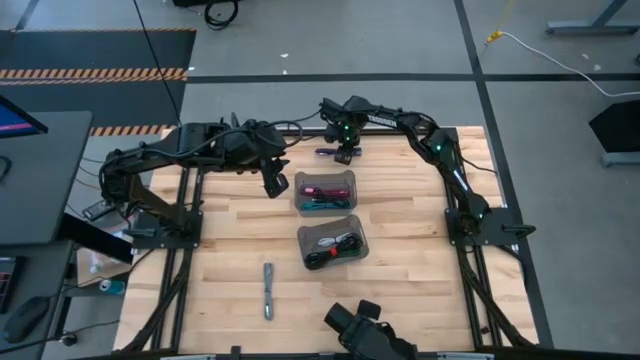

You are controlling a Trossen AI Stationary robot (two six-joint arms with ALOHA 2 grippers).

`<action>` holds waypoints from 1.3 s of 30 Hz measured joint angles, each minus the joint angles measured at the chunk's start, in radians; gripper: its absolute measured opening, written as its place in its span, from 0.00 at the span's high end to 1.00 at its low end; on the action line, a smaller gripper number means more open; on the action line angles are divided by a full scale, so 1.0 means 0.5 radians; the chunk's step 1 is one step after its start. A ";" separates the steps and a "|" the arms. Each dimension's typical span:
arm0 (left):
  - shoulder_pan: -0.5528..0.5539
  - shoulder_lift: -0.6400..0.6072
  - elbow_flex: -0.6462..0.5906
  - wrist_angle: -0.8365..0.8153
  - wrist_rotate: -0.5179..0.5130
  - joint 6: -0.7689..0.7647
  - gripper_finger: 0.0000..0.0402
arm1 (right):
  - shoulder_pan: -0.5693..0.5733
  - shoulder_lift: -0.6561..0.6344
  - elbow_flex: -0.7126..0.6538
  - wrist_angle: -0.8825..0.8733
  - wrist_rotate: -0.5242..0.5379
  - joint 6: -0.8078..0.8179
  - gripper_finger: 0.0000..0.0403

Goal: Pick and place USB-C Cables
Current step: Put the violet charger cable into the bottom black transparent bin

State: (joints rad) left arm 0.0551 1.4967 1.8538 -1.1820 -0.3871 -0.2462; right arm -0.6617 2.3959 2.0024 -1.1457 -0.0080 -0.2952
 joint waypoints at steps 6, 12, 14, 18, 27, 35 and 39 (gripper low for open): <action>0.002 0.000 0.000 0.003 -0.001 0.001 0.73 | -0.002 0.003 0.008 0.003 0.000 -0.024 0.61; 0.002 0.000 0.000 0.003 -0.001 0.005 0.73 | 0.003 0.006 0.006 0.006 0.008 -0.046 0.72; 0.002 0.000 0.000 0.003 -0.001 0.005 0.73 | 0.007 0.007 0.005 0.008 0.017 -0.047 0.79; 0.002 0.000 0.000 0.003 -0.001 0.005 0.73 | 0.014 0.008 0.005 0.010 0.043 -0.046 0.93; 0.001 0.000 0.000 -0.010 -0.001 0.005 0.73 | 0.038 -0.064 -0.011 0.066 0.113 -0.017 0.93; 0.001 0.000 0.000 -0.044 -0.001 0.005 0.73 | 0.057 -0.288 -0.007 0.066 0.128 0.043 0.94; 0.001 0.000 0.000 -0.043 -0.001 0.005 0.73 | 0.067 -0.442 -0.004 0.049 0.128 0.094 0.94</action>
State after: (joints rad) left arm 0.0555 1.4967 1.8538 -1.2035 -0.3877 -0.2437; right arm -0.6284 2.1748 2.0006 -1.1213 0.0563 -0.2481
